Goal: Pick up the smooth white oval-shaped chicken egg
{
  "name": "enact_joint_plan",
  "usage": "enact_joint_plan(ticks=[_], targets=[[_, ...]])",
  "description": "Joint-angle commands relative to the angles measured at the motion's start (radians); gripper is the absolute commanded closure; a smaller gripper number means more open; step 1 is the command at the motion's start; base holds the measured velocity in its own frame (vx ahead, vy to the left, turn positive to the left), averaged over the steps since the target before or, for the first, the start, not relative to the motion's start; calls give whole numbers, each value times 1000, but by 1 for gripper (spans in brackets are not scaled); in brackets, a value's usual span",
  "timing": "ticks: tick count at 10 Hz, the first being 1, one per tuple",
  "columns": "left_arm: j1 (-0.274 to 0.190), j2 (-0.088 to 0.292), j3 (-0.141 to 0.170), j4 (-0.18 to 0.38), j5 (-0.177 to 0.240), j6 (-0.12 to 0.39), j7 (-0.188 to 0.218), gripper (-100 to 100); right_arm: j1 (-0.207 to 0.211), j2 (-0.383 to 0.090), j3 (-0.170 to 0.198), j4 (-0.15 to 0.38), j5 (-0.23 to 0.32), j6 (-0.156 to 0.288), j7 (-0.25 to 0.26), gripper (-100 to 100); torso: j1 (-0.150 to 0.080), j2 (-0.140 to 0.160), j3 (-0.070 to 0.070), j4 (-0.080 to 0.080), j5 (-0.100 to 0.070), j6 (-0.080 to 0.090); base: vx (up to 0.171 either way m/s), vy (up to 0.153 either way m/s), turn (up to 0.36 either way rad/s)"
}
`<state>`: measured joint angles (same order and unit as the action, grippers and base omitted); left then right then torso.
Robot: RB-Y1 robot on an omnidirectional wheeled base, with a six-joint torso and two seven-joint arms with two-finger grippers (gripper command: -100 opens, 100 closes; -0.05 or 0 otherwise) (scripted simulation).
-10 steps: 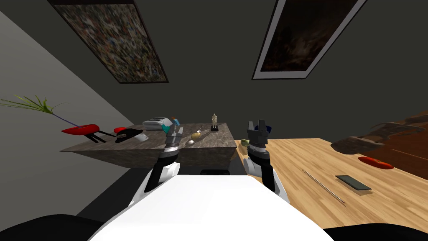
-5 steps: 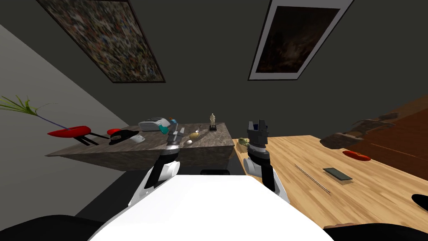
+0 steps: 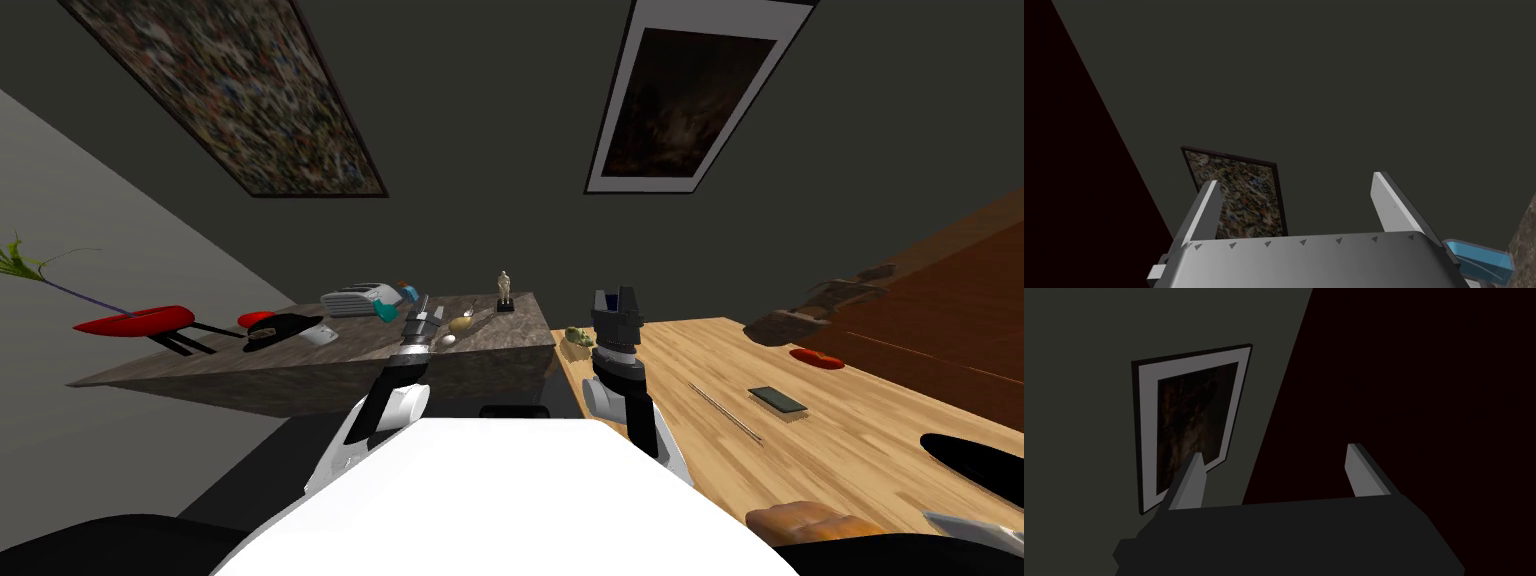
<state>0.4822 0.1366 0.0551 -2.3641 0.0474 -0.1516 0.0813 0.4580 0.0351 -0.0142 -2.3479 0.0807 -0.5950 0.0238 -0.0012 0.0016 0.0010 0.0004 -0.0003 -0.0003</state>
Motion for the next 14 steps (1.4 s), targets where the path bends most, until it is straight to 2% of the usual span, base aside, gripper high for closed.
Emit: enact_joint_plan(ticks=[1,2,3,4,7,8,9,10,13,14], targets=[[-13,1,3,-5,2,50,28,-100,0,0,0,0,0,0,0,0,0,0,0,0,0,0,-25,-29,-86],[-13,1,3,-5,2,68,28,-100,0,0,0,0,0,0,0,0,-1,0,0,0,0,0,-22,-24,-42],[-21,1,5,-11,3,101,52,-100,0,0,0,0,0,0,0,0,0,0,0,0,0,0,-25,-23,-85],[-21,1,5,-11,3,122,52,-100,0,0,0,0,0,0,0,0,0,0,0,0,0,0,-22,-16,-44],[-38,0,8,-21,5,203,98,-100,0,0,0,0,0,0,0,0,1,0,0,0,0,0,-24,-12,-72],[-38,0,8,-21,5,232,98,-100,0,0,0,0,0,0,0,0,1,0,0,0,0,0,-18,-6,-44],[-48,0,10,-24,6,261,121,-100,0,0,0,0,0,0,0,0,1,0,0,0,0,0,-19,-5,-84],[-48,0,10,-24,6,291,121,-100,0,0,0,0,0,0,0,0,1,0,0,0,0,0,-19,-1,-42],[-69,2,12,-27,5,384,164,-100,0,0,0,0,0,0,0,0,2,0,0,0,1,0,-21,8,-73],[-69,2,12,-27,5,413,164,-100,0,0,0,0,0,0,0,0,2,0,0,0,1,0,-19,12,-40]])
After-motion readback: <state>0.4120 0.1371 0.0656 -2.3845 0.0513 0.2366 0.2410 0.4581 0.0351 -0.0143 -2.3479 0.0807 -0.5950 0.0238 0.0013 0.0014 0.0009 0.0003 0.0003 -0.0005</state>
